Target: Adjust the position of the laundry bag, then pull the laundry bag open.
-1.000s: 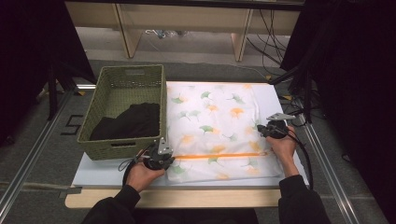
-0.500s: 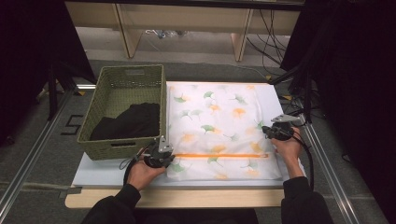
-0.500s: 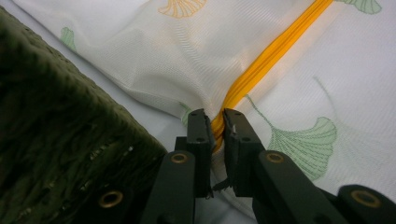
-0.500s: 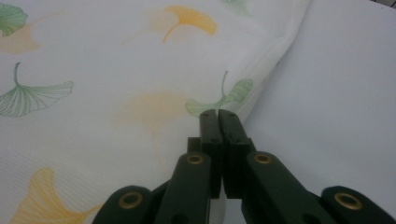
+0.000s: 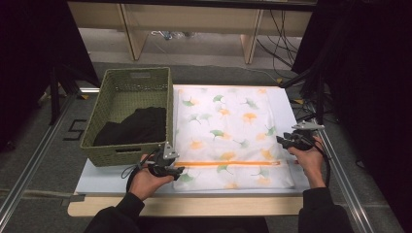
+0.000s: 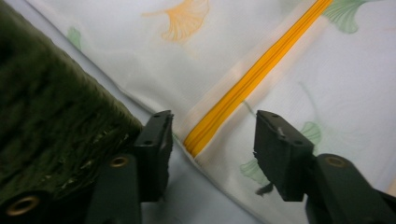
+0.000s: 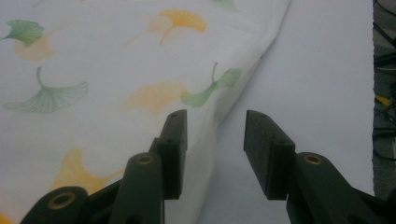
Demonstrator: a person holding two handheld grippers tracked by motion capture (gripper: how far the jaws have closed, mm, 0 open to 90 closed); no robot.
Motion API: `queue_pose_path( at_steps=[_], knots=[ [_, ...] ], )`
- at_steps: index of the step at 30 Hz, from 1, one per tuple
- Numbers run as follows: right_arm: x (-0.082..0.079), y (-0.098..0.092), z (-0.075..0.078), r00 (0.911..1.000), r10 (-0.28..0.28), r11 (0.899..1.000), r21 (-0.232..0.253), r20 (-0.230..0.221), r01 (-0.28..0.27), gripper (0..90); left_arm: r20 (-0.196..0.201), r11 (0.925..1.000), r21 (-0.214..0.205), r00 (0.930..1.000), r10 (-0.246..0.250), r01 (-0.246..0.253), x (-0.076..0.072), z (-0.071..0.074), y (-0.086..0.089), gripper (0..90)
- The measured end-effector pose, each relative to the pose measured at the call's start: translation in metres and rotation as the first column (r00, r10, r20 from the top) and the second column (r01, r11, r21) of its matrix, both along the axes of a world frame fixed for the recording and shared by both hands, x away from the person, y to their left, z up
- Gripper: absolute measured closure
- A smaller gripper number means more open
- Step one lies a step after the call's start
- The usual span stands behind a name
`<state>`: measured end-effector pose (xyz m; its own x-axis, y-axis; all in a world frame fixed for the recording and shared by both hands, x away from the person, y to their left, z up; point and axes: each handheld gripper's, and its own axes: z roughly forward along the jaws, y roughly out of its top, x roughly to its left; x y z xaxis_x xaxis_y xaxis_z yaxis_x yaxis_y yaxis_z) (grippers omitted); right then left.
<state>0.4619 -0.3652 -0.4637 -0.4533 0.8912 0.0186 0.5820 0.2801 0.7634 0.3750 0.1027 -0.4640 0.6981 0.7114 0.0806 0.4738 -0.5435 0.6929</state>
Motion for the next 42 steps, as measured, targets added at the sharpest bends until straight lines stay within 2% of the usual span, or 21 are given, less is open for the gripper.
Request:
queue_pose_path(
  at_steps=[1,2,3,4,6,8,11,12,13,15,16,17,19,21,25,27,30,33,34,35,42],
  knots=[
    [-0.003,-0.003,0.001,0.9999,0.0,1.0,-0.01,0.014,0.0,58.4,-0.004,0.9999,-0.007,0.9999,-0.012,0.012,-0.003,0.003,-0.001,42.8],
    [-0.008,-0.006,0.002,0.9999,0.014,1.0,0.017,-0.001,-0.014,57.3,0.001,0.9998,-0.014,0.9999,-0.014,0.014,-0.005,0.005,-0.003,41.6],
    [-0.011,-0.008,0.0,0.9996,0.023,0.999,0.045,0.019,-0.024,55.9,-0.002,0.9996,-0.014,0.9997,-0.026,0.026,-0.007,0.007,-0.004,40.3],
    [-0.019,-0.01,0.003,0.9996,0.0,0.999,0.033,-0.029,0.001,54.9,-0.004,0.9991,-0.015,0.9992,-0.04,0.04,-0.009,0.009,-0.005,39.4],
    [-0.032,-0.014,0.004,0.998,-0.061,0.996,0.058,-0.019,0.062,53.0,-0.005,0.9974,-0.034,0.9979,-0.064,0.064,-0.013,0.009,-0.009,37.8],
    [-0.038,-0.02,0.004,0.9989,-0.04,0.996,0.079,-0.022,0.042,52.7,-0.006,0.9953,-0.063,0.9972,-0.075,0.074,-0.016,0.008,-0.015,37.2],
    [-0.051,-0.023,0.002,0.9972,-0.069,0.996,0.063,-0.029,0.071,51.8,-0.007,0.9919,-0.082,0.9952,-0.098,0.097,-0.02,0.006,-0.023,36.2],
    [-0.056,-0.02,-0.001,0.9945,-0.083,0.988,0.126,-0.064,0.09,51.8,-0.002,0.9911,-0.082,0.9944,-0.105,0.105,-0.021,0.005,-0.025,36.2],
    [-0.056,-0.024,-0.001,0.9976,-0.05,0.995,0.09,-0.047,0.054,51.8,-0.002,0.9904,-0.087,0.9941,-0.108,0.108,-0.022,0.005,-0.027,35.9],
    [-0.061,-0.024,-0.003,0.9983,-0.04,0.995,0.088,-0.044,0.043,51.6,-0.004,0.9899,-0.094,0.9942,-0.108,0.107,-0.023,0.004,-0.029,33.5],
    [-0.065,-0.024,-0.002,0.9977,-0.059,0.996,0.058,-0.033,0.061,51.4,0.006,0.988,-0.097,0.9927,-0.12,0.12,-0.023,0.004,-0.03,32.9],
    [-0.066,-0.024,-0.003,0.9981,-0.036,0.996,0.078,-0.049,0.04,51.3,0.002,0.9898,-0.101,0.9949,-0.101,0.1,-0.024,0.003,-0.031,32.8],
    [-0.07,-0.024,-0.004,0.9983,-0.037,0.996,0.083,-0.044,0.041,50.7,0.016,0.9866,-0.109,0.9926,-0.12,0.122,-0.024,0.002,-0.032,31.8],
    [-0.073,-0.025,-0.004,0.9984,-0.046,0.998,0.05,-0.032,0.047,49.8,0.013,0.9858,-0.11,0.9919,-0.127,0.127,-0.024,0.001,-0.035,29.8],
    [-0.078,-0.025,-0.006,0.9972,-0.041,0.996,0.083,-0.062,0.046,49.4,-0.004,0.9841,-0.121,0.9912,-0.132,0.13,-0.025,-0.003,-0.039,27.2],
    [-0.081,-0.025,-0.006,0.9973,-0.054,0.997,0.054,-0.05,0.057,49.4,-0.001,0.9846,-0.112,0.9908,-0.135,0.134,-0.024,-0.004,-0.04,25.1],
    [-0.085,-0.026,-0.009,0.9971,-0.037,0.995,0.091,-0.067,0.043,49.4,0.01,0.9824,-0.1,0.9875,-0.157,0.157,-0.025,-0.005,-0.043,25.0],
    [-0.087,-0.027,-0.009,0.997,-0.035,0.996,0.077,-0.07,0.04,49.4,-0.004,0.982,-0.121,0.9891,-0.147,0.146,-0.026,-0.006,-0.045,24.7],
    [-0.089,-0.027,-0.008,0.9971,-0.049,0.998,0.047,-0.058,0.051,49.5,-0.003,0.9822,-0.122,0.9896,-0.144,0.143,-0.026,-0.006,-0.046,24.5],
    [-0.09,-0.024,-0.009,0.995,-0.057,0.995,0.078,-0.082,0.063,49.7,0.001,0.9823,-0.122,0.9898,-0.142,0.141,-0.025,-0.006,-0.046,24.4],
    [-0.088,-0.026,-0.012,0.9959,-0.025,0.998,0.059,-0.086,0.031,53.4,0.007,0.9833,-0.111,0.9896,-0.144,0.144,-0.026,-0.006,-0.046,24.4]
  ],
)
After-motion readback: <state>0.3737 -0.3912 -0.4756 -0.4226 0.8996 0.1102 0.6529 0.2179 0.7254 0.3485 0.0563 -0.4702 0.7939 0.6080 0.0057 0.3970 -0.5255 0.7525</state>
